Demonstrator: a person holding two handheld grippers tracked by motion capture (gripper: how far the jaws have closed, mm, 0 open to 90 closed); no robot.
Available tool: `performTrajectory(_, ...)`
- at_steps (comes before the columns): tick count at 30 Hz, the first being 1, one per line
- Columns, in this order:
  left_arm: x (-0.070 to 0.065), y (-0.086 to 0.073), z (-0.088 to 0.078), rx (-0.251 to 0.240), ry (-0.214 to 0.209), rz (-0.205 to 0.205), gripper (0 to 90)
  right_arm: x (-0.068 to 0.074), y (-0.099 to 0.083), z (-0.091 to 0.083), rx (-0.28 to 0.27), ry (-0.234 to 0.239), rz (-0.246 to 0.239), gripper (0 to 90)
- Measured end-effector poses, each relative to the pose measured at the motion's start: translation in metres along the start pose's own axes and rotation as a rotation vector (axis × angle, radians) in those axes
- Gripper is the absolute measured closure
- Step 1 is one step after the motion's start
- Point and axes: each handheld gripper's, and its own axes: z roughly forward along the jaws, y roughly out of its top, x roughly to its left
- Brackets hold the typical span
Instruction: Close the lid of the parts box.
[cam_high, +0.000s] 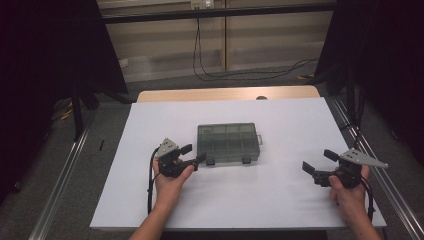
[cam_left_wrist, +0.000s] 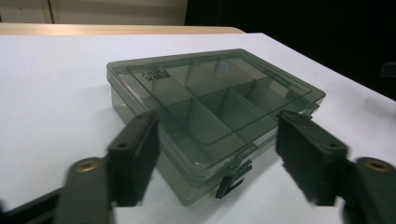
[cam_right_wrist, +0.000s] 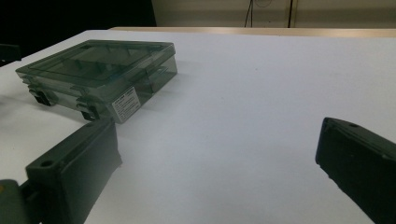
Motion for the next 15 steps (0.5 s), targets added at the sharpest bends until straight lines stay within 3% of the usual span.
performTrajectory(7, 0.001, 0.002, -0.012, 0.015, 0.024, 0.045, 6.2, 0.000, -0.001, 0.001, 0.004, 0.001, 0.002, 0.0)
performTrajectory(15, 0.005, 0.000, -0.023, 0.004, 0.020, 0.043, 0.0, 0.000, -0.001, 0.001, 0.003, 0.000, 0.003, 0.0)
